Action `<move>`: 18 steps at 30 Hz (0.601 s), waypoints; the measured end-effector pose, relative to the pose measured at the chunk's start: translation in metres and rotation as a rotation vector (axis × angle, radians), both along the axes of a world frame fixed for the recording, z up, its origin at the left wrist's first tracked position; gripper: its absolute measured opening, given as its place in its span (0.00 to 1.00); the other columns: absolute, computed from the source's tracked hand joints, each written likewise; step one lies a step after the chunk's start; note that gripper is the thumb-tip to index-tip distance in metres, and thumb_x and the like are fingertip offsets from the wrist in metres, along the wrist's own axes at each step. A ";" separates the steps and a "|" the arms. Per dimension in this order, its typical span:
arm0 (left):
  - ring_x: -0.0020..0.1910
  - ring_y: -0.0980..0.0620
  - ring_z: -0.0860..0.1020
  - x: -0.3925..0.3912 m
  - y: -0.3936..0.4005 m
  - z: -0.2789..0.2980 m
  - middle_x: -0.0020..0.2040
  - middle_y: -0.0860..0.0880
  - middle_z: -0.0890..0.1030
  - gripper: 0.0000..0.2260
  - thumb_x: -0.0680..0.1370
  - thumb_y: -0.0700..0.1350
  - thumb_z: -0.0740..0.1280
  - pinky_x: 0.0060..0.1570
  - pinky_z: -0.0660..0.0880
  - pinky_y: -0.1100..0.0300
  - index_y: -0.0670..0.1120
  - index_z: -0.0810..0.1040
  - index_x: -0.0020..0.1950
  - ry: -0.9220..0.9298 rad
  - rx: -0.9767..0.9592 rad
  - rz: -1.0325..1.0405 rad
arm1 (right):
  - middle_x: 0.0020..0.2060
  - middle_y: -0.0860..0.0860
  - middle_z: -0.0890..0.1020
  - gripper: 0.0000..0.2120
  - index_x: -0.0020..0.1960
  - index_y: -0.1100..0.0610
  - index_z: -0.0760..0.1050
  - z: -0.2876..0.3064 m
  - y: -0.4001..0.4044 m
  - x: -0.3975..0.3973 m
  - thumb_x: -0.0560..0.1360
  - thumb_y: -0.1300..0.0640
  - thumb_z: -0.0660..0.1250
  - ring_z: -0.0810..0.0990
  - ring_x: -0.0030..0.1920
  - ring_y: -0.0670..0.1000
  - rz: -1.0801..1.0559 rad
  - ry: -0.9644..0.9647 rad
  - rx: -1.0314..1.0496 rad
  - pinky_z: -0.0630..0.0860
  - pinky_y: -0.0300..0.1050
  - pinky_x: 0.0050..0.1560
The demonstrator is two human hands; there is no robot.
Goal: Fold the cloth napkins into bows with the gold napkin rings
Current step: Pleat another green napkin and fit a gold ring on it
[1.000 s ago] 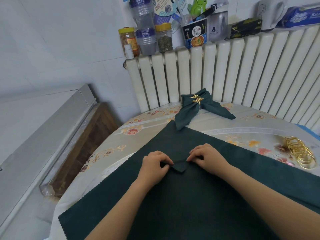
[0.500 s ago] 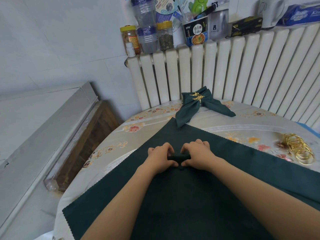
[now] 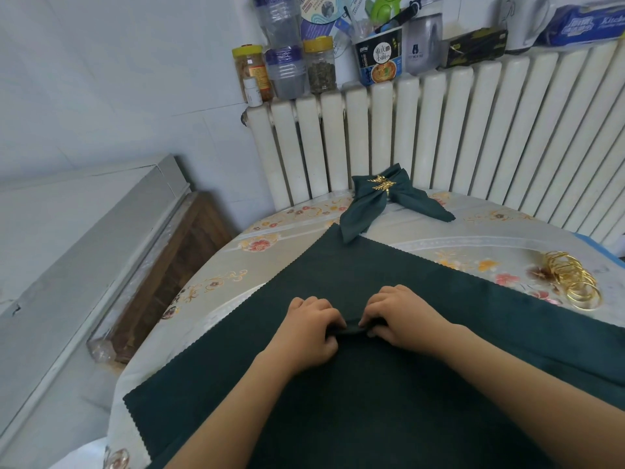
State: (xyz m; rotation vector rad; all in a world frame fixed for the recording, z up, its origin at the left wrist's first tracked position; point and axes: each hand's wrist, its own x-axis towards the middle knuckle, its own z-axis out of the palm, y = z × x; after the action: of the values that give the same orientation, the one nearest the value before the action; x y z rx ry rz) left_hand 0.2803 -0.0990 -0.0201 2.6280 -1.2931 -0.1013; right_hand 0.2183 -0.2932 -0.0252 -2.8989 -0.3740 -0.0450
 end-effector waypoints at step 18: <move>0.53 0.54 0.69 0.002 -0.010 0.011 0.49 0.56 0.74 0.15 0.72 0.55 0.71 0.58 0.61 0.57 0.55 0.75 0.56 0.302 0.061 0.277 | 0.56 0.49 0.74 0.15 0.59 0.49 0.73 0.005 0.013 0.002 0.75 0.46 0.65 0.68 0.61 0.52 -0.222 0.113 -0.075 0.60 0.47 0.62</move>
State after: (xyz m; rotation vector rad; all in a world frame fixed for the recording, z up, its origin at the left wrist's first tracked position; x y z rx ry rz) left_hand 0.2818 -0.1091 -0.0093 2.6802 -0.8345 -0.4775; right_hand 0.2199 -0.2802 -0.0204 -2.9864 -0.0348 0.0997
